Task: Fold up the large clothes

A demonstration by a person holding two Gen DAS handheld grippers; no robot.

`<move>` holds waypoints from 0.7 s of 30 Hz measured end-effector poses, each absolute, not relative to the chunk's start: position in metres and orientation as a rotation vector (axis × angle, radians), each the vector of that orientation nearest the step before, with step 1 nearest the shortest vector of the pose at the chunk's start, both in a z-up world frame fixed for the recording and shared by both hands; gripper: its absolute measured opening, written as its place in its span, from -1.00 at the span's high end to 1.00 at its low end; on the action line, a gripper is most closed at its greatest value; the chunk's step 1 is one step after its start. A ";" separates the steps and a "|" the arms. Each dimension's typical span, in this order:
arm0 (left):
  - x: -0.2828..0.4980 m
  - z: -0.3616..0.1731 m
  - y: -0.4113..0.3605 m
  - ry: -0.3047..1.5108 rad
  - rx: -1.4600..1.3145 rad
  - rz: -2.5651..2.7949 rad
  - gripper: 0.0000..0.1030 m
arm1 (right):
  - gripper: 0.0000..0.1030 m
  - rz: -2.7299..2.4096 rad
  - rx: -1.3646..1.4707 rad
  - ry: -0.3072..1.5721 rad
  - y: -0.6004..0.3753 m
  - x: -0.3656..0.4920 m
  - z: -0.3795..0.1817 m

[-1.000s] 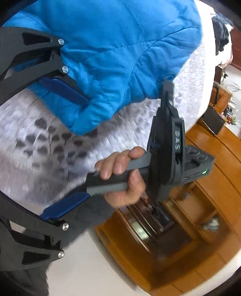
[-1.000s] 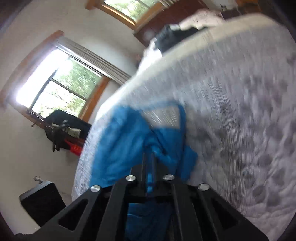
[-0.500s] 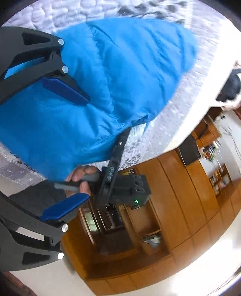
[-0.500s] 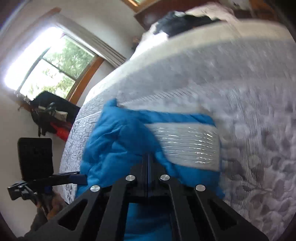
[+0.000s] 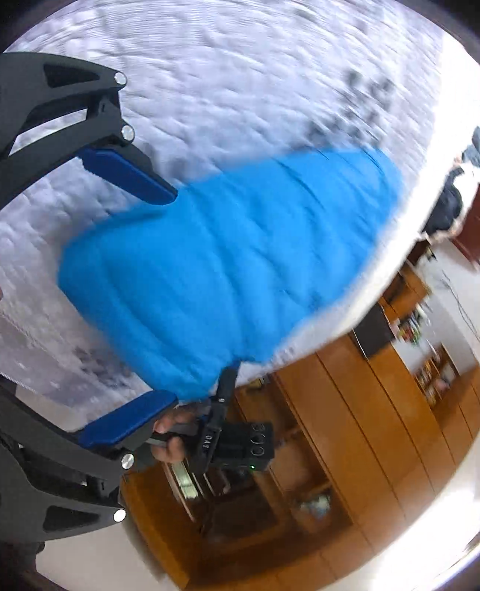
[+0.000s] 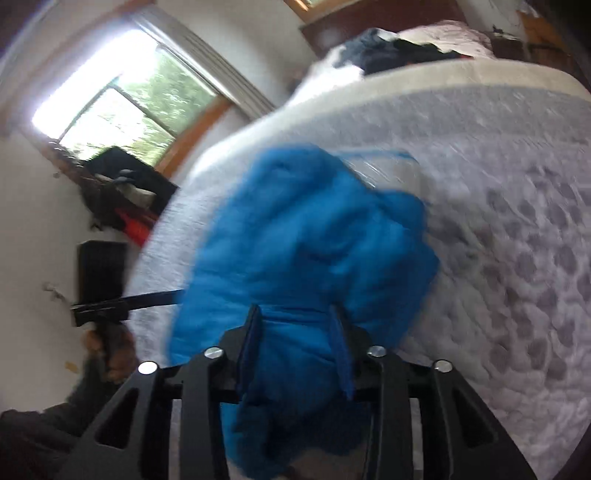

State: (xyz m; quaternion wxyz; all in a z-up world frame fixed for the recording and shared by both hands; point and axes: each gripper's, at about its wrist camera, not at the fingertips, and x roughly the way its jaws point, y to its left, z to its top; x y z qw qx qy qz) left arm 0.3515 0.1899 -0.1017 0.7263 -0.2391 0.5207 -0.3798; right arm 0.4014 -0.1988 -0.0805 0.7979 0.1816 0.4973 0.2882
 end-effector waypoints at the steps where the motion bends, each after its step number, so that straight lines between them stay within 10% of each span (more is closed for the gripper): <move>1: 0.352 -0.108 0.193 1.167 -0.547 -0.833 -0.93 | 0.61 0.598 0.411 1.066 -0.203 0.399 -0.082; 8: 0.356 -0.142 0.202 1.217 -0.717 -0.875 -0.93 | 0.55 0.696 0.386 0.933 -0.185 0.345 -0.044; 12: 0.355 -0.153 0.190 1.220 -0.789 -0.916 -0.93 | 1.00 0.608 0.310 1.015 -0.186 0.352 -0.078; 21: 0.349 -0.157 0.169 1.201 -0.841 -0.955 -0.94 | 1.00 0.642 0.485 1.027 -0.216 0.355 -0.096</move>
